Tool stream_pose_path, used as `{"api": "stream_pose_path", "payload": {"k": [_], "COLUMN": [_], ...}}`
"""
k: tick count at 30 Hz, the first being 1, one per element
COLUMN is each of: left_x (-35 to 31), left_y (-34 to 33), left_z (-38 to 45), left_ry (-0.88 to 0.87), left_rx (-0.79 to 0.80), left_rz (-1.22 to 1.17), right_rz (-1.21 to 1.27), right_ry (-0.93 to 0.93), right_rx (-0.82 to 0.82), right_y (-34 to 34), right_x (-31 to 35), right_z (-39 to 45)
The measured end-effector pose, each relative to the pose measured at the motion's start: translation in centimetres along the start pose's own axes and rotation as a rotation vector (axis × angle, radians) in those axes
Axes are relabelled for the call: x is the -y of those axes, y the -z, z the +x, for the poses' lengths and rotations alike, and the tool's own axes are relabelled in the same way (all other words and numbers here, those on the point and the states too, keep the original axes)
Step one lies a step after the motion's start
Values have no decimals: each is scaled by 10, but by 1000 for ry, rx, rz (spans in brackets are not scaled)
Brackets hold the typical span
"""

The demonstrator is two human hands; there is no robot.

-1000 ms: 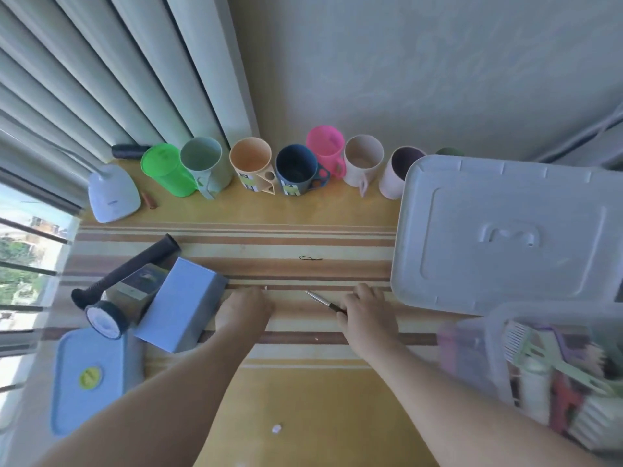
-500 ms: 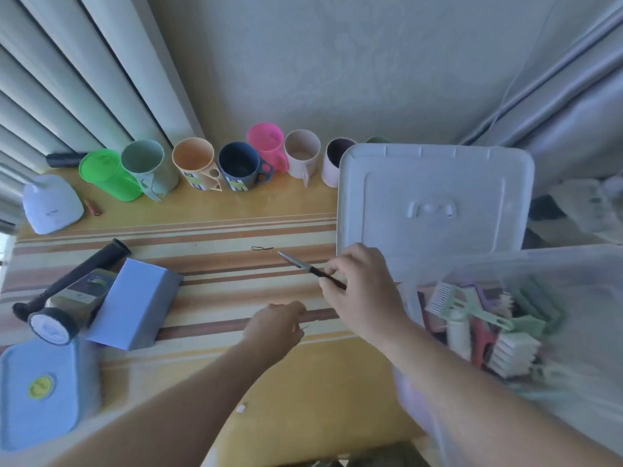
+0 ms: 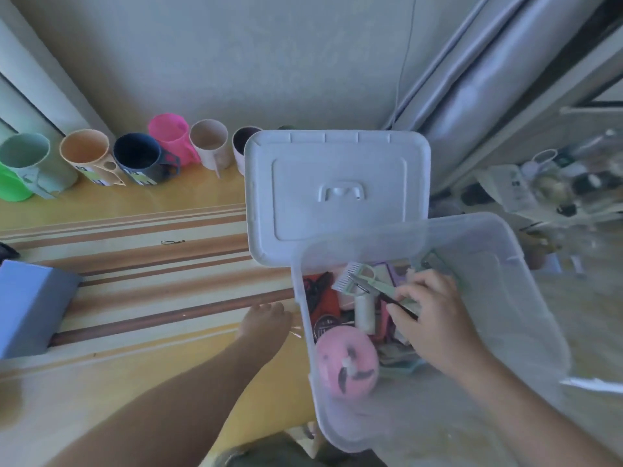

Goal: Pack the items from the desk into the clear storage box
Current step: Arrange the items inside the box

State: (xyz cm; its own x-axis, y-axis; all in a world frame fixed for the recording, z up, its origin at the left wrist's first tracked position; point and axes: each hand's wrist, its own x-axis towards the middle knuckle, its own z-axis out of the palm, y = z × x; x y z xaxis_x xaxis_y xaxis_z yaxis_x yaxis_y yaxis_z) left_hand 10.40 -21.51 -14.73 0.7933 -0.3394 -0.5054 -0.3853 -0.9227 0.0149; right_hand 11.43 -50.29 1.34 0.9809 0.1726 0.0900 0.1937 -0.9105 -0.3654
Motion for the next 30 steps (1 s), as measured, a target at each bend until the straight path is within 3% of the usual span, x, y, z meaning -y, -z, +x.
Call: {"api": "stream_pose_path", "payload": {"k": [3, 6, 9, 11, 13, 17, 19, 21, 24, 30], "left_x": [0, 8, 32, 44, 41, -23, -64, -96, -124, -160], "left_y": [-5, 14, 57, 98, 137, 190, 190, 174, 142, 127], "left_z": [-7, -16, -35, -52, -65, -74, -65, -48, -27, -14], "left_ry": [-14, 232, 522, 650, 636, 333, 197, 93, 69, 64], "left_rx": [-34, -61, -256, -441, -587, -763, -698, -530, -277, -242], "left_rz": [82, -85, -371, -538, -528, -411, -414, -371, -312, -384], "right_rz": [51, 74, 85, 29, -70, -167, -198, -220, -239, -89], "right_ry": [-54, -60, -28, -6, 26, 87, 96, 79, 56, -60], "right_rx": [53, 131, 282, 470, 637, 724, 734, 725, 705, 601], "right_y": [2, 3, 8, 17, 25, 26, 21, 18, 16, 27], "right_x": [-27, -52, -77, -89, -97, -106, -108, -110, -115, -134], "right_z": [-17, -26, -28, -25, -23, -26, -27, -27, -24, -23]}}
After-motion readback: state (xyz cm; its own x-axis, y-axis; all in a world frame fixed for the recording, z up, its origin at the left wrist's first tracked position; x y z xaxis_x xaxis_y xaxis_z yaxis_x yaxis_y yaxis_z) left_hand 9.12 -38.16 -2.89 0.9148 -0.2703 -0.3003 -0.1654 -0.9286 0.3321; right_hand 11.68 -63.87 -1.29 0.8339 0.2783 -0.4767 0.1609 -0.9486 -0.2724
